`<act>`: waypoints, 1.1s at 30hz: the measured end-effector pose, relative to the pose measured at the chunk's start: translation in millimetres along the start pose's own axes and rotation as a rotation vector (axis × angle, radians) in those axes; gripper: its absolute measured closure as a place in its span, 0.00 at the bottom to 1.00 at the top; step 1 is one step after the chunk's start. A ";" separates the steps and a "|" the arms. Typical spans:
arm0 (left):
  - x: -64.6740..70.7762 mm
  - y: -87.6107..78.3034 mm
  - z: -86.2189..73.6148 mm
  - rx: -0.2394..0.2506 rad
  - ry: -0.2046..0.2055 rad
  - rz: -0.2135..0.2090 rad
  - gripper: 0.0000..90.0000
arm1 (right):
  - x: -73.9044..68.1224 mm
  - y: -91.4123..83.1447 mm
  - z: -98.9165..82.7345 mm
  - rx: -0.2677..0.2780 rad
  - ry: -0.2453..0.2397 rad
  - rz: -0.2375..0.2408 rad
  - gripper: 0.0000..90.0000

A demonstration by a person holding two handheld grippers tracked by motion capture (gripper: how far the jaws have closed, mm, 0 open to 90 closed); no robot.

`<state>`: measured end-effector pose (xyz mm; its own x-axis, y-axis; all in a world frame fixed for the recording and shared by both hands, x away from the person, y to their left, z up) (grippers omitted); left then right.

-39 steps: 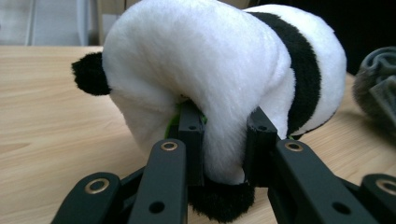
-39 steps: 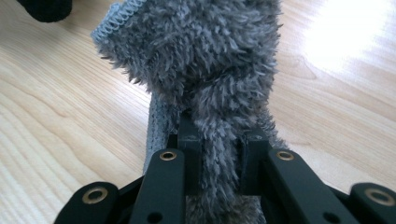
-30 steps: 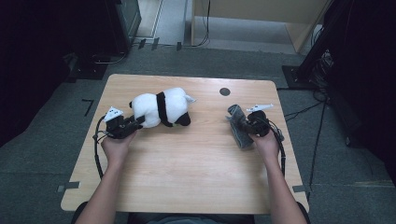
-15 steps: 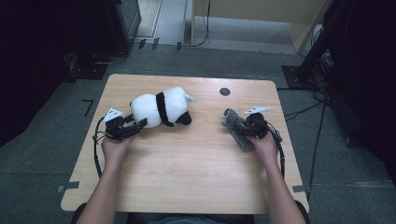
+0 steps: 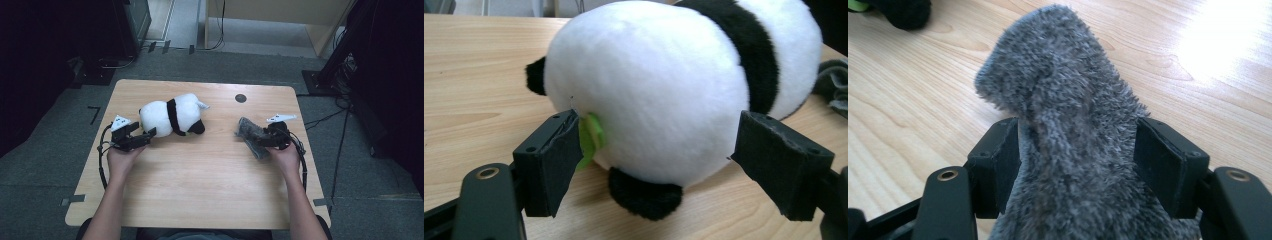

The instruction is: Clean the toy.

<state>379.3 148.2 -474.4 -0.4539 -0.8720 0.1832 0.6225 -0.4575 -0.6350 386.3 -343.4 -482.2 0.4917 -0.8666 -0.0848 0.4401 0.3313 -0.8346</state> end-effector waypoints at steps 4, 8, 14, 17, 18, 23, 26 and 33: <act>8.8 -7.0 2.9 0.012 0.033 -0.001 0.21 | -7.5 -6.1 0.9 0.015 -0.012 0.012 0.39; 18.8 -9.8 4.9 0.004 0.066 -0.019 0.21 | -20.5 -11.3 0.2 0.019 -0.035 0.028 0.40; 39.6 -6.0 4.6 -0.019 0.106 -0.085 0.21 | -41.7 -16.8 -1.8 0.049 -0.093 0.046 0.43; 48.0 -2.7 2.9 -0.029 0.119 -0.112 0.21 | -51.0 -17.9 -2.6 0.068 -0.116 0.055 0.44; 49.7 -1.8 2.3 -0.031 0.122 -0.118 0.21 | -55.3 -17.8 -3.2 0.069 -0.120 0.071 0.44; 61.0 4.0 -1.7 -0.052 0.143 -0.129 0.21 | -74.3 -17.1 -4.4 0.059 -0.180 0.079 0.44; 68.0 8.4 -4.8 -0.057 0.150 -0.166 0.21 | -82.6 -16.4 -6.4 0.061 -0.189 0.101 0.44; 87.8 27.1 -12.7 -0.108 0.212 -0.206 0.21 | -99.3 -2.0 -9.7 0.044 -0.196 0.149 0.45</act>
<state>348.2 61.4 -485.0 -0.6937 -0.7016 0.1630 0.4375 -0.5901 -0.6785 329.3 -261.6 -477.3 0.6881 -0.7195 -0.0941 0.3820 0.4694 -0.7961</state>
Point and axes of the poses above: each handheld gripper's, and its own axes: y roughly forward along the jaws, z roughly out of its top, x roughly to its right, the point moved 1 cm from there along y, roughly forward along the jaws, and after that the axes turned 12 degrees about -x, right-handed, at the moved point
